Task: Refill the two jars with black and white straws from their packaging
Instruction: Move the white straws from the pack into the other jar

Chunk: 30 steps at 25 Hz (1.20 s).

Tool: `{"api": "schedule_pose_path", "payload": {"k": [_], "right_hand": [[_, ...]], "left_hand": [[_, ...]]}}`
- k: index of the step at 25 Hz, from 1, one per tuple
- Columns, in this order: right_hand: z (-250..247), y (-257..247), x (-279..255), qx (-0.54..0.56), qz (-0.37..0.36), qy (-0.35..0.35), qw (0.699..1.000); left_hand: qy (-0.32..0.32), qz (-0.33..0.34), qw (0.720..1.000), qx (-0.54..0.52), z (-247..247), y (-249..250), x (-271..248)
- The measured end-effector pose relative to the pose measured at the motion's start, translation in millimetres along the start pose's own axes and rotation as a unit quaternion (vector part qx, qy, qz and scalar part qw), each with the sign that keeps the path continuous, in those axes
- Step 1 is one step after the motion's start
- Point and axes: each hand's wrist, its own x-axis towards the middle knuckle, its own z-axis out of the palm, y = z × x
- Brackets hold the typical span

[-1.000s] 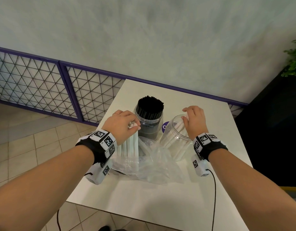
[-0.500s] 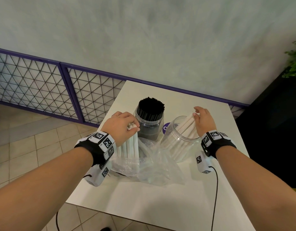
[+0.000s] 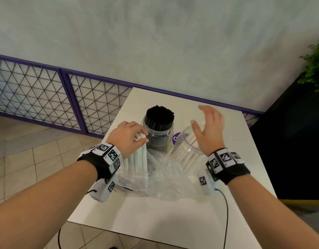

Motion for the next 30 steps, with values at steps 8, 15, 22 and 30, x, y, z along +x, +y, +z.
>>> {"api": "schedule_pose_path", "payload": {"k": [8,15,22,30], "right_hand": [[75.4,-85.6,-65.5,0.346,0.191,-0.322,0.861],[94.8,-80.2,-72.0,0.321,0.221,-0.289,0.874],[99.6,-81.0,-74.9,0.351,0.218,-0.258,0.873],[95.9,-77.9,-77.1,0.387,0.243,-0.24,0.856]], "left_hand": [[0.004,0.021,0.999,-0.029,-3.2,7.6,-4.6],[-0.094,0.077,0.989,0.083,-22.2,-2.4,-24.1],[-0.017,0.06,0.997,0.036,-5.8,-7.7,-28.0],[-0.007,0.076,0.994,0.079,-0.1,-3.7,-28.2]]}}
